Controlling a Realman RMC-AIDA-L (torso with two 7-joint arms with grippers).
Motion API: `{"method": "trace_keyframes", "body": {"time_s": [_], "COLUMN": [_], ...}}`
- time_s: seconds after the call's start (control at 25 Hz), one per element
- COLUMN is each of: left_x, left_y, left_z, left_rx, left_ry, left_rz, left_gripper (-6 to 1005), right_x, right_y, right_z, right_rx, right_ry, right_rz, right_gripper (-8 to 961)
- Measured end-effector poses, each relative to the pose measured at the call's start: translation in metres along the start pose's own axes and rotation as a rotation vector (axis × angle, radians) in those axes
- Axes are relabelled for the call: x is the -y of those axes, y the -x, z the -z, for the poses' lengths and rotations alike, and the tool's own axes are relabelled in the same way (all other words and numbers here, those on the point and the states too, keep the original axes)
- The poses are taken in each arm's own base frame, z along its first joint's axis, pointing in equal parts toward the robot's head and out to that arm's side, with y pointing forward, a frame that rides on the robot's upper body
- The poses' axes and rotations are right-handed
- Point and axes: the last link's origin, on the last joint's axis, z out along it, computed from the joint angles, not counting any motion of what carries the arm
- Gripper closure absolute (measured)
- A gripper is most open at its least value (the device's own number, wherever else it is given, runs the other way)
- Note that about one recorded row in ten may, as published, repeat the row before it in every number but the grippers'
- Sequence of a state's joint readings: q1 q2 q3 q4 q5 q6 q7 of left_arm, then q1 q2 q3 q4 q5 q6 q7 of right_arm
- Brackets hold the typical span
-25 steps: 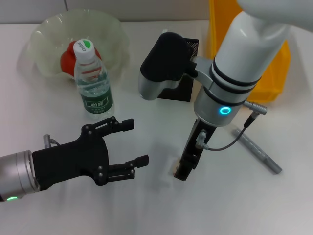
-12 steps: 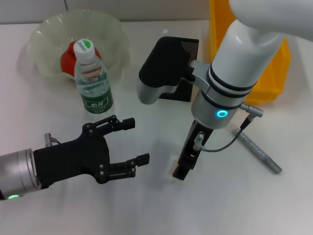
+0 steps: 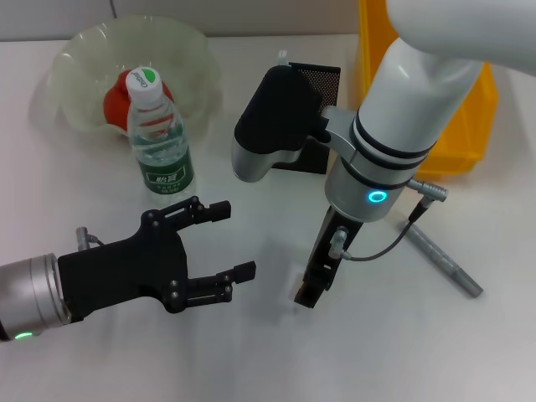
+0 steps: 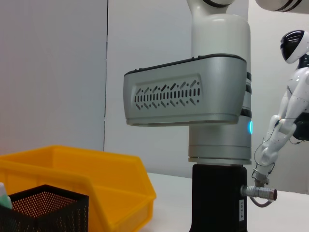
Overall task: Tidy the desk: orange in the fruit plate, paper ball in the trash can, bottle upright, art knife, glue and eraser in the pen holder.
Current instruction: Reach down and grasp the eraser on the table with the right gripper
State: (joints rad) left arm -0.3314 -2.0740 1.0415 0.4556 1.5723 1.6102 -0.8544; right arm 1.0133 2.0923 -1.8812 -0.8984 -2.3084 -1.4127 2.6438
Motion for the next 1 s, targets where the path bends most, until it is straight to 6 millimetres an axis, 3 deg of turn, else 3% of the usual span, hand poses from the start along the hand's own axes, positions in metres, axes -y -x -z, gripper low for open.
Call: {"method": "trace_keyframes", "body": {"time_s": [0.2, 0.4, 1.0], "left_x": [0.0004, 0.0005, 0.0022], "left_y": [-0.0002, -0.0002, -0.0019], "left_z": [-0.0003, -0.0003, -0.0011], "left_rx": [0.000, 0.000, -0.007], "left_ry": [0.000, 0.000, -0.006], "left_rz": [-0.001, -0.001, -0.004], "left_gripper": [166, 166, 166], "right_x": [-0.0015, -0.0022, -0.0069], "right_y": [-0.0002, -0.0008, -0.0002], "right_z": [-0.0041, -0.0045, -0.0079], "right_rx": [-0.002, -0.010, -0.030], "right_ry": [0.007, 0.008, 0.005], "right_rz": [0.012, 0.017, 0.044], "right_gripper": [316, 502, 502]}}
